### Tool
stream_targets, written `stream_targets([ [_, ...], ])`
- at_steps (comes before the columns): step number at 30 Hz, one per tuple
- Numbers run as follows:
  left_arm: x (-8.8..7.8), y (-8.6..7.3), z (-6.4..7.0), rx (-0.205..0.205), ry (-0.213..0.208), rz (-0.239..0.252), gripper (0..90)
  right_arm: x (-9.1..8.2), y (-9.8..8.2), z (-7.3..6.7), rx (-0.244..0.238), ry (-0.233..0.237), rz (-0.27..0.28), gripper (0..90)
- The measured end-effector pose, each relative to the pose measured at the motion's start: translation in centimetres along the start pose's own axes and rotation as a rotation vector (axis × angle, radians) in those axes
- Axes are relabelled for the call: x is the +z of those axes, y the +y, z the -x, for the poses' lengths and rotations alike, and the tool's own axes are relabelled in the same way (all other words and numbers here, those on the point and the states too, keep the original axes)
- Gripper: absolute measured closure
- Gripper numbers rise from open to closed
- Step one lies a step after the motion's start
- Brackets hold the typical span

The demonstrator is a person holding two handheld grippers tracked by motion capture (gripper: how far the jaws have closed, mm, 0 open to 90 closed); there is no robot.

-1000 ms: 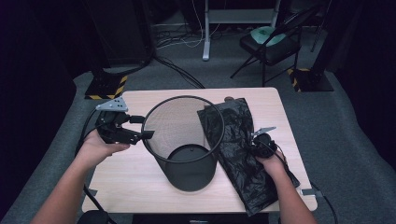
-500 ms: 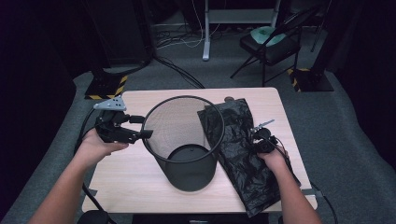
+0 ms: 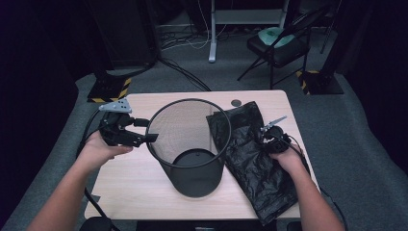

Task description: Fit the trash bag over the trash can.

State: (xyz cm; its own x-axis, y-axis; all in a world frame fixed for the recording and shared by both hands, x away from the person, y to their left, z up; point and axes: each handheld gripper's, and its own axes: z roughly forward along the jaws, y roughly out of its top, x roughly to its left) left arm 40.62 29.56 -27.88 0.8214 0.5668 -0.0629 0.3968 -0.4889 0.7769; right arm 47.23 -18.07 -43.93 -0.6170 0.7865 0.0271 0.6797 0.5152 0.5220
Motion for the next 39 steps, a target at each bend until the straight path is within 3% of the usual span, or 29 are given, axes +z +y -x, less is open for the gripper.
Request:
stream_targets([
  [10,0.2,0.0,-0.3,-0.016,-0.009,-0.001,29.7,-4.8,2.4,-0.1,-0.031,0.043,0.059,87.1],
  [13,0.2,0.0,-0.3,-0.019,-0.009,-0.001,29.8,-7.3,3.9,-0.7,-0.078,0.072,0.113,87.2],
  [17,0.1,0.0,-0.2,-0.024,-0.008,-0.002,29.9,-9.2,5.1,-1.7,-0.128,0.054,0.122,87.2],
  [23,0.2,0.0,-0.1,-0.024,-0.008,-0.005,29.9,-10.7,6.0,-2.2,-0.167,0.036,0.116,87.2],
  [31,0.3,0.2,0.2,-0.017,-0.01,-0.014,29.9,-12.9,6.9,-2.6,-0.189,0.053,0.128,87.0],
  [35,0.3,0.3,0.3,-0.01,-0.009,-0.018,29.8,-13.9,7.2,-2.5,-0.188,0.044,0.151,86.9],
  [39,0.5,0.4,0.4,-0.003,-0.015,-0.019,29.8,-14.7,7.3,-2.3,-0.177,0.077,0.181,86.9],
])
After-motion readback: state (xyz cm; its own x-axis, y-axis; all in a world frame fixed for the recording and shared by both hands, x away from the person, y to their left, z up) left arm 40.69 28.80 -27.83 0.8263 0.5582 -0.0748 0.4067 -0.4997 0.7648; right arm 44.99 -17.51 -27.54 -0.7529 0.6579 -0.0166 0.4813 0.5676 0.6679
